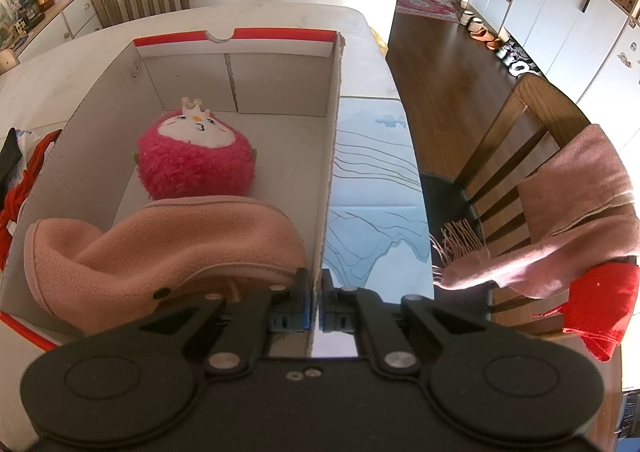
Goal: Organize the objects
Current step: 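Lower the open left gripper onto the white cable beside the box, then close the left gripper on the white cable and lift it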
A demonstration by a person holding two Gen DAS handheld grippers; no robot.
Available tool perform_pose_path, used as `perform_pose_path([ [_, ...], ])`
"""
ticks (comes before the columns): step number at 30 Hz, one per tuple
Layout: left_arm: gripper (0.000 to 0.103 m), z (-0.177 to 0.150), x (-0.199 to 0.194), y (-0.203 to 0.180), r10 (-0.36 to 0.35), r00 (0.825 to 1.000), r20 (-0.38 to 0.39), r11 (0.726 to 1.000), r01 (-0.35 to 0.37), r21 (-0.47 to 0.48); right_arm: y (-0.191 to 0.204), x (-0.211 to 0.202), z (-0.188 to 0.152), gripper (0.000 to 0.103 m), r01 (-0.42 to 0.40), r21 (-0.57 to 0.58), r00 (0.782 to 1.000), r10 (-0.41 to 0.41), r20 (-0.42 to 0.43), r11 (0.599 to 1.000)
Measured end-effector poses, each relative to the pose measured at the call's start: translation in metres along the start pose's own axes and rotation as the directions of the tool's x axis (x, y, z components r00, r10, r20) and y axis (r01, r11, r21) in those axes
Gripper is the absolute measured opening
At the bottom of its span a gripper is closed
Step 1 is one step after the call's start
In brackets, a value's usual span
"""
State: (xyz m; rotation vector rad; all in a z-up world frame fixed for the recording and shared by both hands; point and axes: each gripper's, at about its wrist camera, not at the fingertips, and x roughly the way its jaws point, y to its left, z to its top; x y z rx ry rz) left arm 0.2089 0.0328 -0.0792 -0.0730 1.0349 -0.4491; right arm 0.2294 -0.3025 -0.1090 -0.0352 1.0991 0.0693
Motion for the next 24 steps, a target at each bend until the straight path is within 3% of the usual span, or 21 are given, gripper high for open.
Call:
perform_pose_path([
  [2, 0.060, -0.013, 0.003, 0.002, 0.011, 1.000, -0.008, 1.000, -0.011, -0.020, 0.000, 0.000, 0.000, 0.004, 0.001, -0.002, 1.000, -0.001, 0.000, 1.000],
  [3, 0.062, -0.018, 0.006, 0.003, 0.022, 1.000, -0.013, 0.999, -0.022, -0.040, 0.000, 0.000, 0.000, 0.004, 0.000, -0.002, 1.000, 0.000, 0.000, 1.000],
  [9, 0.062, -0.034, 0.032, 0.011, 0.092, 0.993, -0.076, 0.977, -0.104, -0.188, 0.000, 0.000, 0.000, 0.004, -0.005, -0.001, 1.000, 0.005, 0.001, 1.000],
  [14, 0.062, -0.037, 0.048, 0.021, 0.140, 0.986, -0.095, 0.942, -0.162, -0.294, 0.000, 0.001, 0.000, 0.004, -0.007, -0.002, 1.000, 0.007, 0.001, 1.000],
  [22, 0.058, -0.035, 0.064, 0.018, 0.215, 0.970, -0.115, 0.924, -0.240, -0.299, 0.000, 0.000, 0.000, 0.004, -0.009, -0.004, 1.000, 0.009, 0.002, 1.000],
  [24, 0.047, -0.033, 0.067, 0.014, 0.246, 0.962, -0.118, 0.925, -0.269, -0.269, 0.000, 0.000, 0.000, 0.004, -0.010, -0.005, 1.000, 0.010, 0.002, 1.000],
])
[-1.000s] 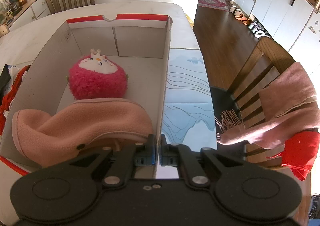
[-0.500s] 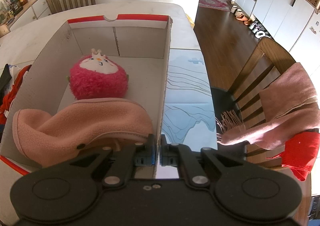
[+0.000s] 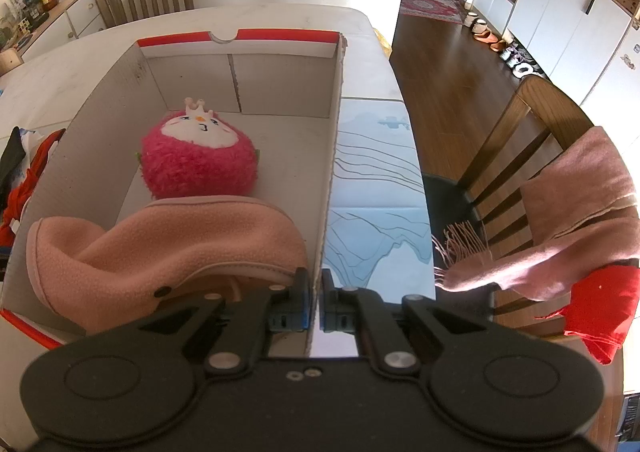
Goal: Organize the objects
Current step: 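Close the left gripper on the white cable and lift it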
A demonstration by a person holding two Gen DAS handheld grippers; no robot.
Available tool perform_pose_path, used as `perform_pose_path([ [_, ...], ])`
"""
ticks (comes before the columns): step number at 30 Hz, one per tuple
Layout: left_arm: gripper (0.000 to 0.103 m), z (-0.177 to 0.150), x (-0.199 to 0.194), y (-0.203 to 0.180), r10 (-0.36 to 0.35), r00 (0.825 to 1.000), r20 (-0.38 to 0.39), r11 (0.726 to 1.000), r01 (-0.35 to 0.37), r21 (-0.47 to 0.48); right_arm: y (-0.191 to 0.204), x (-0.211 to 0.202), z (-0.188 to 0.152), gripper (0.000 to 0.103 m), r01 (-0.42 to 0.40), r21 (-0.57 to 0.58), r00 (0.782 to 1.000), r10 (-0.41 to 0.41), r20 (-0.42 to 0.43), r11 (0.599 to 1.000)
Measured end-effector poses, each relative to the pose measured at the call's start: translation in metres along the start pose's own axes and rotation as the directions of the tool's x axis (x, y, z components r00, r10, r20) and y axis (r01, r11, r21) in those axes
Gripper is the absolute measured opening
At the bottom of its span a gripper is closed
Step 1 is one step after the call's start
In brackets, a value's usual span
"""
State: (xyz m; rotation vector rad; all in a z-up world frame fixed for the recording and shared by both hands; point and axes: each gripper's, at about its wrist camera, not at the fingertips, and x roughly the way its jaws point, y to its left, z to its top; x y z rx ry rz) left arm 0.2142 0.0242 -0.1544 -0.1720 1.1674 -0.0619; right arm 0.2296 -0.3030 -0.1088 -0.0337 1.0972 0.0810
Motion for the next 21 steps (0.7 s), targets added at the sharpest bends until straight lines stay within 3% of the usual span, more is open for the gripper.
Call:
perform_pose_path([
  [2, 0.034, 0.000, 0.001, -0.004, 0.033, 0.999, 0.007, 0.999, -0.033, 0.022, 0.000, 0.000, 0.000, 0.004, -0.002, -0.001, 1.000, 0.002, 0.000, 1.000],
  [5, 0.022, 0.001, 0.002, -0.007, 0.050, 0.999, 0.014, 0.998, -0.050, 0.049, 0.000, -0.001, -0.001, 0.004, -0.004, -0.002, 1.000, 0.004, 0.000, 1.000],
  [10, 0.014, -0.002, 0.002, -0.005, 0.047, 0.998, 0.046, 0.996, -0.050, 0.073, 0.000, -0.001, -0.001, 0.004, -0.005, -0.003, 1.000, 0.005, 0.000, 1.000],
  [14, 0.005, 0.000, -0.008, 0.002, 0.004, 0.997, 0.081, 0.997, -0.009, 0.072, 0.000, -0.001, -0.001, 0.004, -0.006, -0.003, 1.000, 0.006, 0.001, 1.000],
  [21, 0.005, 0.001, -0.046, 0.002, -0.074, 0.984, 0.162, 0.991, 0.055, 0.122, 0.000, 0.000, -0.001, 0.004, -0.007, -0.005, 1.000, 0.007, 0.001, 1.000],
])
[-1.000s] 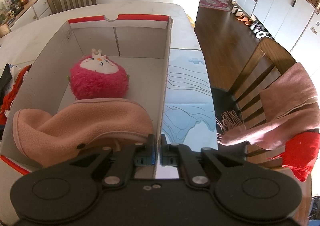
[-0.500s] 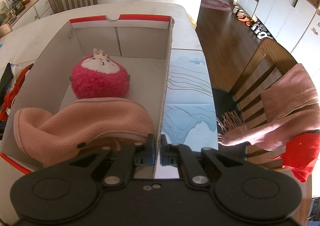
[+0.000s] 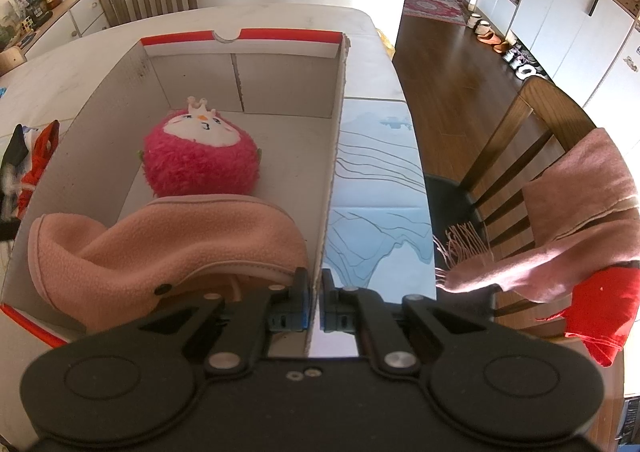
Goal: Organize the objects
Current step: 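Close the left gripper on the white cable and lift it, then carry the white cable with the left gripper over the box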
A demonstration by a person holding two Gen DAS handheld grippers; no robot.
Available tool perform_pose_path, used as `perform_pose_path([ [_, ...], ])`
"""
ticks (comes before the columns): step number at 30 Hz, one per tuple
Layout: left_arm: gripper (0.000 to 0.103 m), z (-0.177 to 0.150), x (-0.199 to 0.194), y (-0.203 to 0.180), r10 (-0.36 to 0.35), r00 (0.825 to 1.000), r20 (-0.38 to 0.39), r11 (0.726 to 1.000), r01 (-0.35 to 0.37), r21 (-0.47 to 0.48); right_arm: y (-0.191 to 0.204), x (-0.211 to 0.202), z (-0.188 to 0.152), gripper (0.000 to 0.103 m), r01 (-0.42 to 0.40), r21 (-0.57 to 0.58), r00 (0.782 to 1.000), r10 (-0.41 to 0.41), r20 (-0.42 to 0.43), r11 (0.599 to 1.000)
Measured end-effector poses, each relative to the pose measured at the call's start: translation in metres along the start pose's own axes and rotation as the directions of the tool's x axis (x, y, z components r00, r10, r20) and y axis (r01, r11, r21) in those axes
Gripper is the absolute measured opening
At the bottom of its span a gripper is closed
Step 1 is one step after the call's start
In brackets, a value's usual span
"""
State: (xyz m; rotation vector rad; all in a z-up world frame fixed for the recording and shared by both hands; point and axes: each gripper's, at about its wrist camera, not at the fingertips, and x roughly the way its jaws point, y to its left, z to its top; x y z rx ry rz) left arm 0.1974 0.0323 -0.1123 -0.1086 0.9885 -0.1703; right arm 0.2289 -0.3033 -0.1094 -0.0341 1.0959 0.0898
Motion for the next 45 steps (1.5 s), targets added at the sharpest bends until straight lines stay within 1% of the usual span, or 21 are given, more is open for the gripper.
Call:
perform_pose_path([
  [2, 0.005, 0.007, -0.013, 0.001, -0.029, 0.999, 0.027, 1.000, 0.029, -0.009, 0.000, 0.000, 0.000, 0.004, 0.000, 0.000, 1.000, 0.000, 0.000, 1.000],
  [5, 0.004, 0.019, -0.032, -0.004, -0.058, 0.995, 0.079, 0.998, 0.058, 0.007, 0.000, 0.000, 0.000, 0.004, -0.001, -0.004, 1.000, 0.001, 0.000, 1.000],
  [11, 0.004, 0.051, -0.073, -0.010, -0.103, 0.980, 0.170, 0.995, 0.099, 0.032, 0.000, 0.001, -0.001, 0.004, -0.005, -0.007, 1.000, 0.005, 0.000, 1.000],
  [14, 0.004, 0.069, -0.088, -0.017, -0.126, 0.971, 0.201, 0.991, 0.114, 0.068, -0.001, 0.001, -0.001, 0.004, -0.006, -0.009, 1.000, 0.006, 0.000, 1.000],
  [19, 0.004, 0.096, -0.097, -0.035, -0.191, 0.958, 0.212, 0.979, 0.171, 0.108, -0.001, 0.001, -0.001, 0.005, -0.009, -0.011, 1.000, 0.009, 0.000, 1.000],
  [22, 0.004, 0.107, -0.089, -0.052, -0.228, 0.952, 0.203, 0.970, 0.204, 0.133, -0.001, 0.001, -0.001, 0.005, -0.010, -0.012, 1.000, 0.010, 0.001, 1.000],
  [24, 0.004, 0.113, -0.078, -0.067, -0.252, 0.950, 0.183, 0.962, 0.225, 0.157, -0.001, 0.001, -0.001, 0.005, -0.009, -0.012, 1.000, 0.009, 0.001, 1.000],
  [28, 0.004, 0.118, -0.050, -0.098, -0.291, 0.949, 0.124, 0.945, 0.265, 0.191, -0.001, 0.001, -0.001, 0.005, -0.010, -0.011, 1.000, 0.010, 0.001, 1.000],
  [31, 0.004, 0.122, -0.030, -0.121, -0.307, 0.948, 0.086, 0.934, 0.283, 0.218, -0.001, 0.000, 0.000, 0.005, -0.011, -0.011, 1.000, 0.011, 0.001, 1.000],
  [35, 0.004, 0.131, -0.004, -0.147, -0.301, 0.953, 0.041, 0.929, 0.284, 0.237, -0.002, 0.000, 0.000, 0.005, -0.013, -0.011, 1.000, 0.013, 0.002, 1.000],
  [38, 0.004, 0.134, 0.018, -0.156, -0.294, 0.956, 0.002, 0.932, 0.286, 0.222, -0.002, 0.000, 0.000, 0.005, -0.015, -0.011, 1.000, 0.015, 0.001, 1.000],
  [40, 0.004, 0.135, 0.031, -0.162, -0.280, 0.960, -0.016, 0.935, 0.276, 0.221, -0.002, 0.000, 0.000, 0.005, -0.016, -0.011, 1.000, 0.016, 0.001, 1.000],
  [43, 0.004, 0.137, 0.052, -0.175, -0.227, 0.973, -0.047, 0.939, 0.231, 0.254, -0.003, 0.000, 0.000, 0.005, -0.018, -0.010, 1.000, 0.018, 0.001, 1.000],
  [45, 0.004, 0.138, 0.065, -0.180, -0.214, 0.974, -0.069, 0.941, 0.224, 0.254, -0.003, 0.000, 0.000, 0.005, -0.023, -0.006, 1.000, 0.023, 0.000, 1.000],
])
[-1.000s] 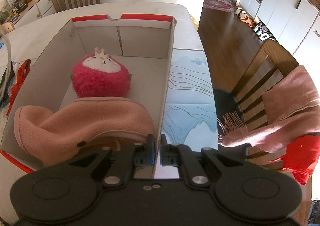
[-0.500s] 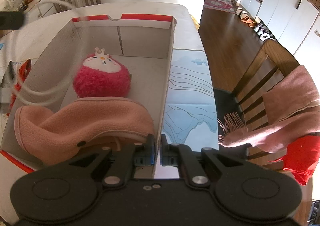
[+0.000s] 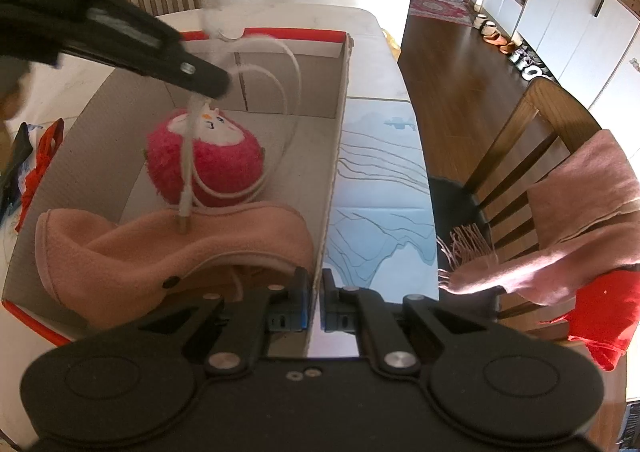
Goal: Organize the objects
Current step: 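Carry the white cable with the left gripper over the box, then open the left gripper to drop the cable onto the plush toy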
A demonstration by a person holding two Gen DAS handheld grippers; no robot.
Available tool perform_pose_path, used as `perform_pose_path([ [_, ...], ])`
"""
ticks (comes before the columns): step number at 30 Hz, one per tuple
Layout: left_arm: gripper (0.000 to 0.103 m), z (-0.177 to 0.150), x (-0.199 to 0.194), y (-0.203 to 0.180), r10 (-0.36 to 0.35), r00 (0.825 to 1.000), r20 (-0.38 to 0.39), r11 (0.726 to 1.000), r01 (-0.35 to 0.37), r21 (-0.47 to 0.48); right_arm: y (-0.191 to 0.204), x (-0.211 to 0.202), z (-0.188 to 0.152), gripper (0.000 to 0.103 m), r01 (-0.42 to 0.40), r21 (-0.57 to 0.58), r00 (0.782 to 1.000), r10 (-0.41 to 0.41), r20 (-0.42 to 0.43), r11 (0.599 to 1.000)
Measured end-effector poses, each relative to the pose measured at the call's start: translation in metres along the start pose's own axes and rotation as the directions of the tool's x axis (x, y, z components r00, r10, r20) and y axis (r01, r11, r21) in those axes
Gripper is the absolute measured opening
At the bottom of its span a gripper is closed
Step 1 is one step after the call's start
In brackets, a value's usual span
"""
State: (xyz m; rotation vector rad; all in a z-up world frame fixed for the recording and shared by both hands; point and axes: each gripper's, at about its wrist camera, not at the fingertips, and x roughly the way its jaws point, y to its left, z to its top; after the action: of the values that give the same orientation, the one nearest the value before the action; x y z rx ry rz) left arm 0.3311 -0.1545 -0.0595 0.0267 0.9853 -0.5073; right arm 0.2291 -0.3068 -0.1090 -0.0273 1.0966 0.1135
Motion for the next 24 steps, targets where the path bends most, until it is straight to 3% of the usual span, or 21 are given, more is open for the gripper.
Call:
perform_pose_path([
  [14, 0.005, 0.006, 0.050, -0.016, 0.011, 0.994, -0.106, 0.999, -0.006, 0.046, -0.006, 0.001, -0.001, 0.006, -0.024, 0.012, 1.000, 0.024, -0.003, 1.000],
  [19, 0.013, 0.005, 0.054, -0.020, 0.008, 0.992, -0.125, 0.999, -0.001, 0.053, -0.006, 0.001, 0.000, 0.006, -0.027, 0.014, 1.000, 0.027, -0.005, 1.000],
  [22, 0.038, 0.002, 0.053, -0.021, 0.007, 0.992, -0.124, 0.998, 0.000, 0.060, -0.006, 0.002, 0.000, 0.006, -0.029, 0.016, 1.000, 0.029, -0.007, 0.999],
  [24, 0.068, 0.000, 0.050, -0.022, 0.001, 0.994, -0.111, 0.998, 0.006, 0.063, -0.006, 0.002, -0.001, 0.006, -0.030, 0.018, 1.000, 0.030, -0.007, 0.999],
])
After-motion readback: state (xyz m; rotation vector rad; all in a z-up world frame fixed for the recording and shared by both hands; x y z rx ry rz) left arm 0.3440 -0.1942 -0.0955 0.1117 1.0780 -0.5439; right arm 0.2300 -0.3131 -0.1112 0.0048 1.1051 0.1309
